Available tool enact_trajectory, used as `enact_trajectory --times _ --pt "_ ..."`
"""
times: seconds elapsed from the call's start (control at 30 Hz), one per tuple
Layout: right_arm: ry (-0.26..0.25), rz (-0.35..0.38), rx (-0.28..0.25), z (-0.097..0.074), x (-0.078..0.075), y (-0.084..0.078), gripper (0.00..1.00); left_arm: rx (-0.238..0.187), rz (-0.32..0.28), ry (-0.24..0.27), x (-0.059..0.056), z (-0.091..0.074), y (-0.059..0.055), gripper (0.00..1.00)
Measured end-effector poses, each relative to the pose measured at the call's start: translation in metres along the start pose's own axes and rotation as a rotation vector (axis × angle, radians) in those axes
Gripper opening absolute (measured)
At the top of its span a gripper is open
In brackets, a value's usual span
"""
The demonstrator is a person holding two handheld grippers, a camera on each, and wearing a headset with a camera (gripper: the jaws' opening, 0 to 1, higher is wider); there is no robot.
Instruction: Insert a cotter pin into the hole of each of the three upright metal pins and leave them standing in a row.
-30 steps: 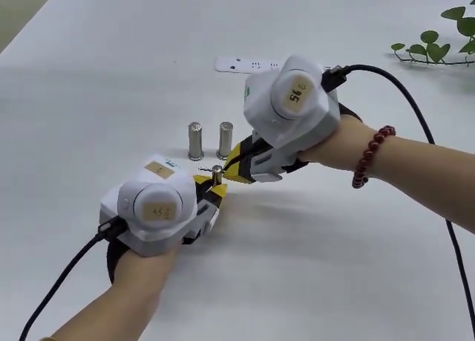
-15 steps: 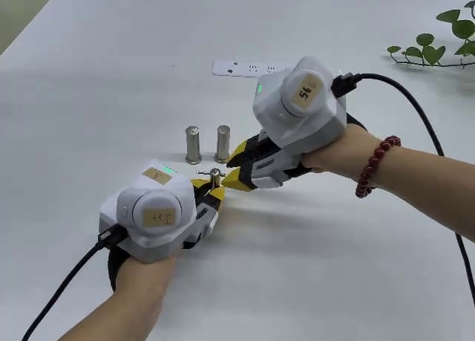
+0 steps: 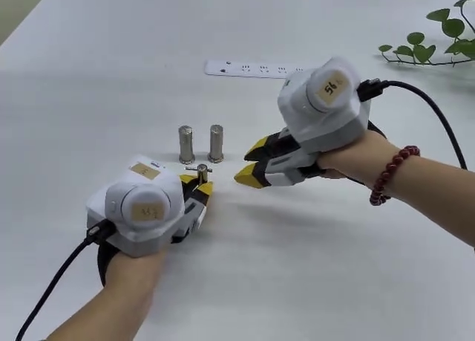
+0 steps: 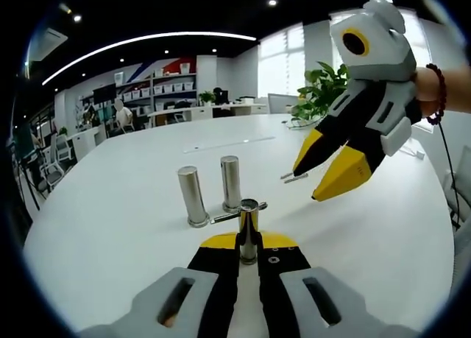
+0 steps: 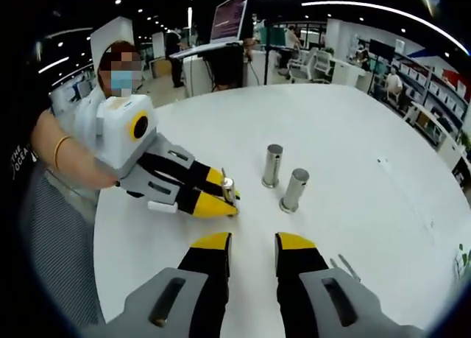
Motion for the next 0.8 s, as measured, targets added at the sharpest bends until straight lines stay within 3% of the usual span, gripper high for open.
enact_trajectory --times 0.13,0.4,0.8 --pt "-0.017 0.033 -0.01 -0.001 0.0 -0.006 0.21 -0.008 -0.016 0.015 0.007 0.0 0.003 0.05" --pt "-0.03 0.093 -0.044 -0.003 0.002 -0.012 0.22 0.014 -0.006 0.049 0.023 -0.001 -0.003 0.05" --pt "-0.029 0.155 -0.078 -0.003 0.001 -0.017 0.22 0.006 -0.006 0.048 0.024 -0.001 -0.003 0.06"
Point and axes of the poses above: the centre of the closed fingertips' face, and the gripper's own axes: z roughly forward along the fingers, x roughly to its left, y roughly out of its top, the point moved 1 cm from there along -z, roughly backward along the fingers, and after that the axes turned 11 degrees about y, right-handed, at the moved point
